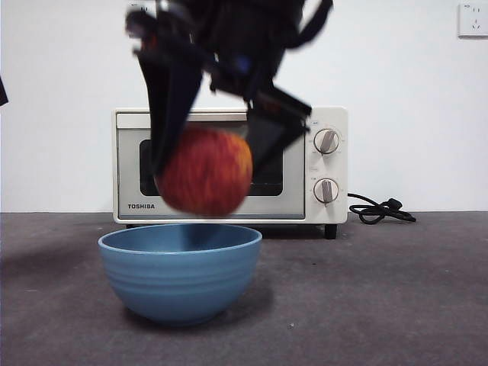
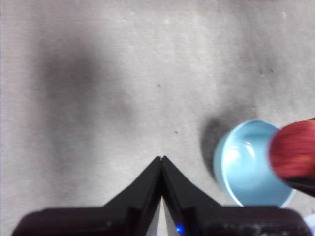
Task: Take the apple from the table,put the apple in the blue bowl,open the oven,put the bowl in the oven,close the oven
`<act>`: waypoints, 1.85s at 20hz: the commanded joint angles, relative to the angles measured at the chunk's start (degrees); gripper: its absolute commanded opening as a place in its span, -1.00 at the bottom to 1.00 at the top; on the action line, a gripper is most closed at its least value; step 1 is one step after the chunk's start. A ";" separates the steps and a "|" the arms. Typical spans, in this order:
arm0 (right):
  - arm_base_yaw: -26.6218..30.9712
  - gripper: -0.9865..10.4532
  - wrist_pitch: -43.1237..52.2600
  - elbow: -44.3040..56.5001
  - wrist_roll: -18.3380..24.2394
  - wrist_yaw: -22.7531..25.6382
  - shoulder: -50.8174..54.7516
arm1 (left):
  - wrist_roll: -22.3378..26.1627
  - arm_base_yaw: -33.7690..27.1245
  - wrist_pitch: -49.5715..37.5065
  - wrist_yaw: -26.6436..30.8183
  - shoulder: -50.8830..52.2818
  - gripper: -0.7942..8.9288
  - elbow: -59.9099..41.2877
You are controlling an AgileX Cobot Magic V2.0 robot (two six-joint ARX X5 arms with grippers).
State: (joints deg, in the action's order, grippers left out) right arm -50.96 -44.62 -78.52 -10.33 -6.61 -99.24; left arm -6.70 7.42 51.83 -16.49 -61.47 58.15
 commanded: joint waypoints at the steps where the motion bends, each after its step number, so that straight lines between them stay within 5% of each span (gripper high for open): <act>1: -0.09 -0.83 3.34 1.73 -1.75 0.04 -0.35 | -1.79 1.75 -0.90 0.04 -0.15 -0.85 -0.09; 19: -1.29 -0.82 9.97 5.35 -5.16 -3.87 -5.20 | -7.06 13.27 -1.81 7.02 -0.15 -0.85 -0.09; 20: -1.57 -0.78 10.25 5.35 -5.18 -3.80 -5.20 | -7.08 13.27 -1.79 7.63 -0.15 -0.84 -0.09; 23: -1.73 -0.14 10.01 5.35 -6.05 -2.93 -5.22 | -7.06 13.27 -1.81 7.80 -0.15 -0.85 -0.09; 25: -2.34 0.06 10.01 5.35 -6.23 -1.01 -5.22 | -7.06 13.27 -1.81 7.80 -0.15 -0.85 -0.09; 37: -2.32 0.05 3.89 1.64 -5.29 -1.51 -1.88 | -7.04 13.27 -6.19 7.08 -0.15 -0.85 -0.09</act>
State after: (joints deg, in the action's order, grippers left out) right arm -53.15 -41.30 -76.09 -16.43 -8.08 -102.26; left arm -13.56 20.47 45.93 -9.17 -61.49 58.15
